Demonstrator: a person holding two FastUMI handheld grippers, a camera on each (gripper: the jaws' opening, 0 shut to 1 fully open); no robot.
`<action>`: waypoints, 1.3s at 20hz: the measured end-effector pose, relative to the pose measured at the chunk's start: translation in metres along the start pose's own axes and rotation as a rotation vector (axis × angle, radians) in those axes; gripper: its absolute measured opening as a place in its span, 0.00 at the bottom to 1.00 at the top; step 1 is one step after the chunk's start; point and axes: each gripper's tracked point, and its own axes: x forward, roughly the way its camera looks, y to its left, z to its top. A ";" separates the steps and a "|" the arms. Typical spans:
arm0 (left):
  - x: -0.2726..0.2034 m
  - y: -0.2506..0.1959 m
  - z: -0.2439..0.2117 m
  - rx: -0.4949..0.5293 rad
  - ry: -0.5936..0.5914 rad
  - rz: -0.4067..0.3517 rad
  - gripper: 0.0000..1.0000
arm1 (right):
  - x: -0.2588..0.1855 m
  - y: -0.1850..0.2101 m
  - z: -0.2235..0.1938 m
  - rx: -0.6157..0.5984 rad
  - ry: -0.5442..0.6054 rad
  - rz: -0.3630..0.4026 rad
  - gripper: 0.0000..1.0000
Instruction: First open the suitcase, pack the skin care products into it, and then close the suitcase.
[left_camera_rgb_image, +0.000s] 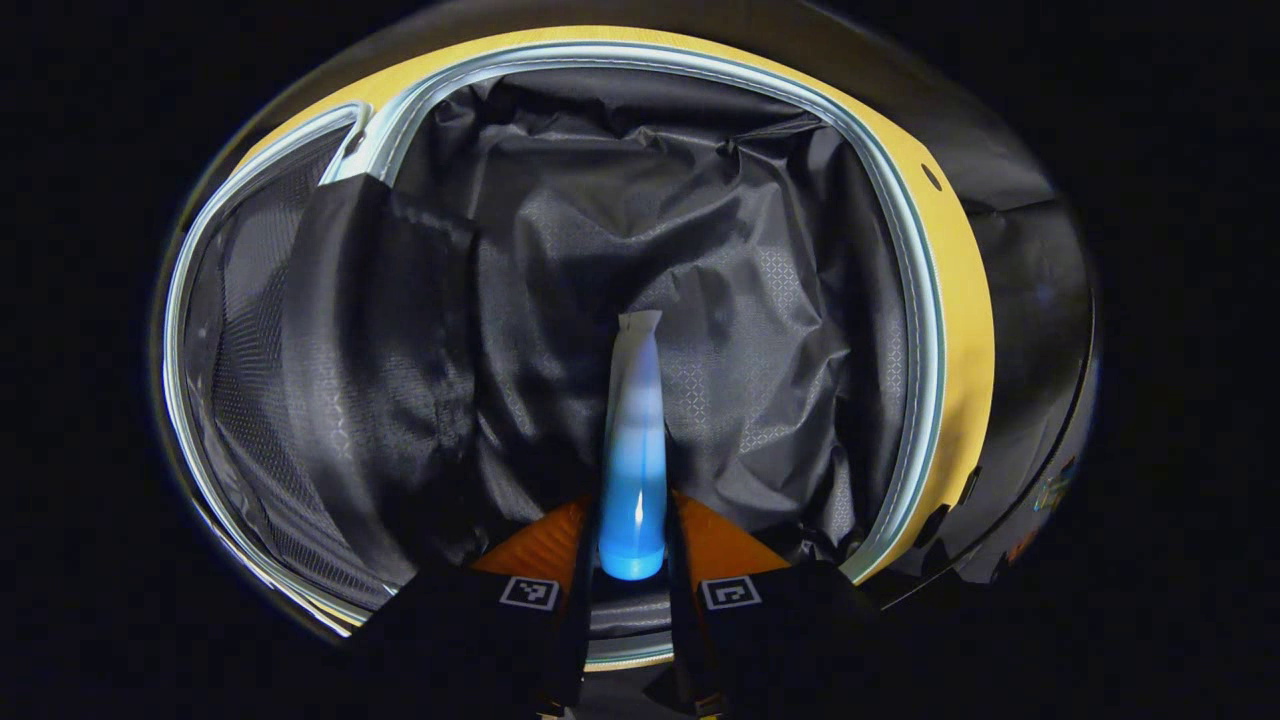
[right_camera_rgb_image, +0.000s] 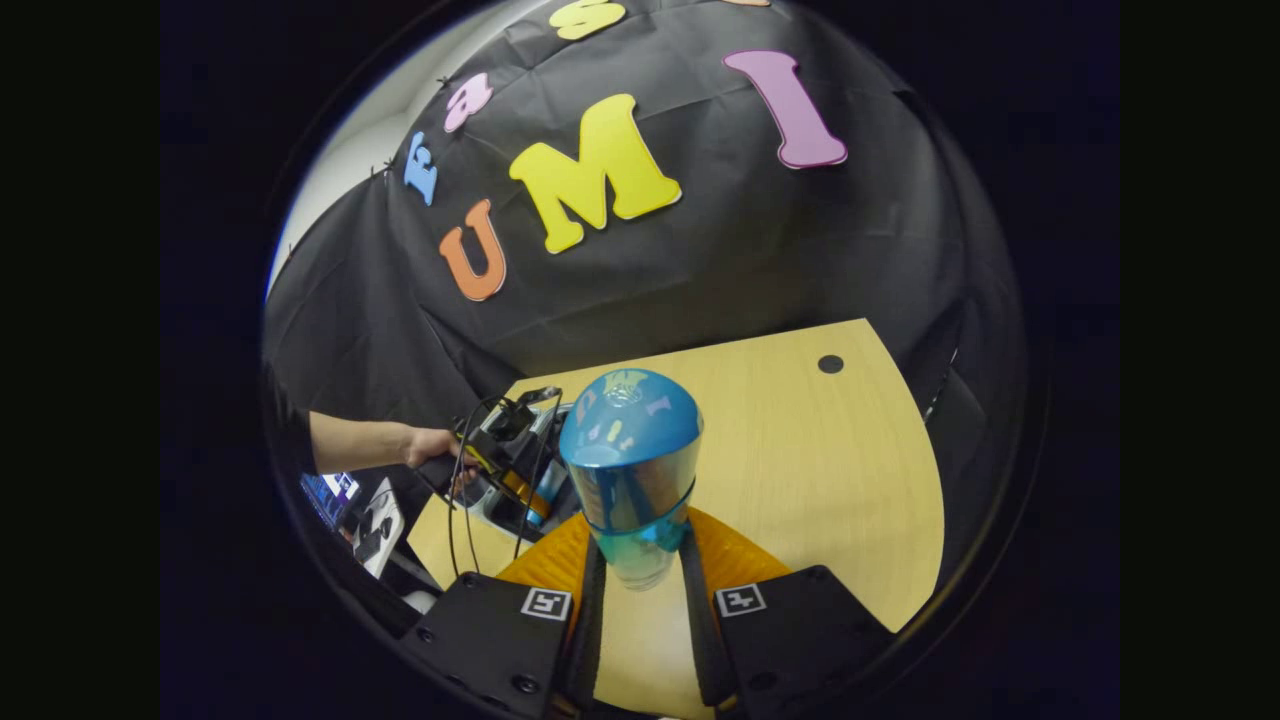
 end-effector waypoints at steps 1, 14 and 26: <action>0.000 -0.003 -0.002 -0.011 0.001 -0.010 0.37 | 0.002 0.004 -0.002 -0.007 0.009 0.007 0.35; -0.073 -0.020 0.016 -0.119 -0.509 -0.204 0.70 | 0.140 0.127 -0.052 -0.172 0.442 0.179 0.36; -0.195 0.015 -0.100 -0.279 -1.037 -0.133 0.93 | 0.275 0.122 -0.153 0.145 0.874 -0.182 0.36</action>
